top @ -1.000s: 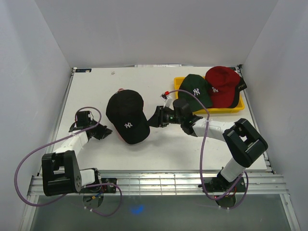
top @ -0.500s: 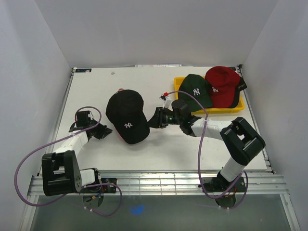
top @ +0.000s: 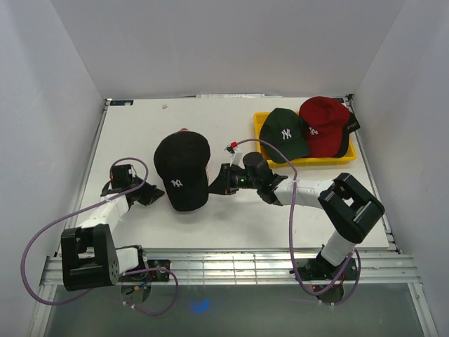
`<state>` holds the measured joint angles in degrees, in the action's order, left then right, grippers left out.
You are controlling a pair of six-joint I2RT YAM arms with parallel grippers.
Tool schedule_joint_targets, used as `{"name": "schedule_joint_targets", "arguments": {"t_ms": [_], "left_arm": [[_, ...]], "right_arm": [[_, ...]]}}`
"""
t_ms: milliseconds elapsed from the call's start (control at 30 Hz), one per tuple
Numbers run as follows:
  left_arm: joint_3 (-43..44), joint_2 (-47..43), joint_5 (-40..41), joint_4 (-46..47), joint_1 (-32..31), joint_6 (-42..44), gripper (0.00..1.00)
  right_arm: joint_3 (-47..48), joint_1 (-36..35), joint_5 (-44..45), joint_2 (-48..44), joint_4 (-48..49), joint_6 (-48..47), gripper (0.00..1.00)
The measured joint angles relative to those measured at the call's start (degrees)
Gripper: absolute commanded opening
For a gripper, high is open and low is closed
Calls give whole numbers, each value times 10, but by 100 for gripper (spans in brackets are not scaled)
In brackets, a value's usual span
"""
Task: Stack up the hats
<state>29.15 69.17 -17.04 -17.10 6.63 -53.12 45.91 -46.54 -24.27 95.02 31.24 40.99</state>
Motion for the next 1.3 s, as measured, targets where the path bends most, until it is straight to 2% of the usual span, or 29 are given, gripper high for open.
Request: {"name": "schedule_joint_targets", "arguments": {"t_ms": [567, 933, 1100, 1300], "left_arm": [[-3, -29, 17, -8, -28, -15, 14], [6, -60, 56, -64, -31, -3, 15], [16, -87, 89, -99, -31, 2, 21], [28, -110, 127, -129, -31, 4, 36]], "right_arm": [[0, -44, 29, 14, 7, 9, 18], [23, -49, 32, 36, -2, 9, 15], [33, -47, 32, 48, -5, 9, 14], [34, -26, 29, 49, -10, 11, 15]]}}
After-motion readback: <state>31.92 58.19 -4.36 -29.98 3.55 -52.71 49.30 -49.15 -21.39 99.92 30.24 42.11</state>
